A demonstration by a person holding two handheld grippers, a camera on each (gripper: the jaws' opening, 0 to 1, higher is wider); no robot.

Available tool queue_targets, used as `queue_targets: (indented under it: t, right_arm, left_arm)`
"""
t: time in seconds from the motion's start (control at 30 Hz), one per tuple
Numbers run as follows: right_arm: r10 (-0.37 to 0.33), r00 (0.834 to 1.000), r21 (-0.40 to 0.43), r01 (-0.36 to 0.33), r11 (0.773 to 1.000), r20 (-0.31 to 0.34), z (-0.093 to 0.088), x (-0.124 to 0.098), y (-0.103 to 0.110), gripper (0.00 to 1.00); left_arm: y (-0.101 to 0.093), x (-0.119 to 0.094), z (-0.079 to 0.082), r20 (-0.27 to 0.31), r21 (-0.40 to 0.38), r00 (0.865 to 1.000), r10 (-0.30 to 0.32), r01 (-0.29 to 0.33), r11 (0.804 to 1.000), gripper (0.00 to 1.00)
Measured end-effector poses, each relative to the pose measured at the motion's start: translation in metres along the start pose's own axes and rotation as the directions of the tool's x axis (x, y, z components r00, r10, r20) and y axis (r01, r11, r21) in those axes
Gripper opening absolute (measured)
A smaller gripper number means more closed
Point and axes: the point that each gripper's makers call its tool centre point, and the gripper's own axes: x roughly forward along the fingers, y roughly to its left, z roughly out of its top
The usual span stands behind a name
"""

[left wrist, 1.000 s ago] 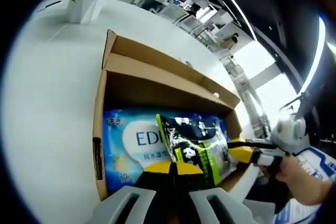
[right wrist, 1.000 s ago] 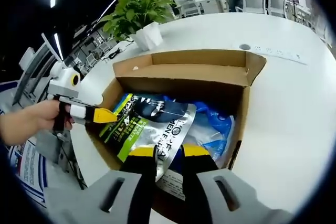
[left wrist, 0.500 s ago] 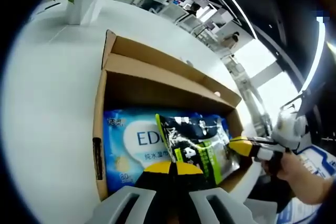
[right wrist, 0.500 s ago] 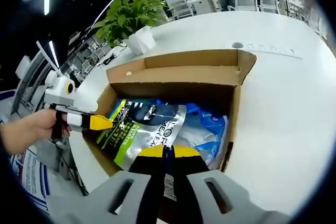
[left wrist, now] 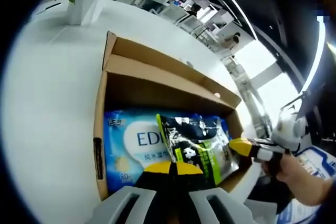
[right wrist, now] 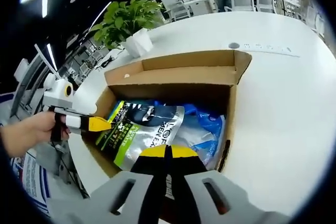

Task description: Operate the shoe box by opening the lid, removing the specified soft item, and placing it in the target area until the item is outside and the box remains undamaged.

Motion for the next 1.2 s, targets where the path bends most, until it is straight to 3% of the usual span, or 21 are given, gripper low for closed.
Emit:
queue_targets:
  t: [0.2, 0.4, 0.8, 0.93, 1.2]
  right_arm:
    - [0.017, 1.000, 0.087, -0.016, 0.996, -0.015, 0.0010, 0.0008, -0.0013, 0.00]
    - [0.009, 0.999, 0.051, -0.007, 0.999, -0.038, -0.0015, 0.0017, 0.0000, 0.01]
    - [0.031, 0.997, 0.063, -0.026, 0.998, -0.071, -0.0028, 0.0039, 0.0052, 0.07]
    - [-0.013, 0.994, -0.013, 0.011, 1.000, -0.106, -0.0064, 0.0047, 0.0006, 0.04]
    - [-0.005, 0.993, 0.013, 0.006, 1.000, -0.116, -0.0056, 0.0064, 0.0020, 0.06]
  left_arm:
    - [0.0021, 0.0011, -0.0001, -0.004, 0.001, 1.000, 0.003, -0.003, 1.000, 0.00]
    - [0.0029, 0.0012, 0.0010, -0.002, -0.003, 1.000, -0.001, 0.001, 1.000, 0.00]
    - [0.0013, 0.0008, -0.0007, -0.007, 0.003, 1.000, 0.003, -0.003, 1.000, 0.00]
    - [0.0015, 0.0009, -0.0002, -0.005, 0.003, 1.000, -0.001, 0.001, 1.000, 0.00]
    - [0.0021, 0.0013, 0.0001, -0.007, 0.004, 1.000, -0.004, 0.004, 1.000, 0.00]
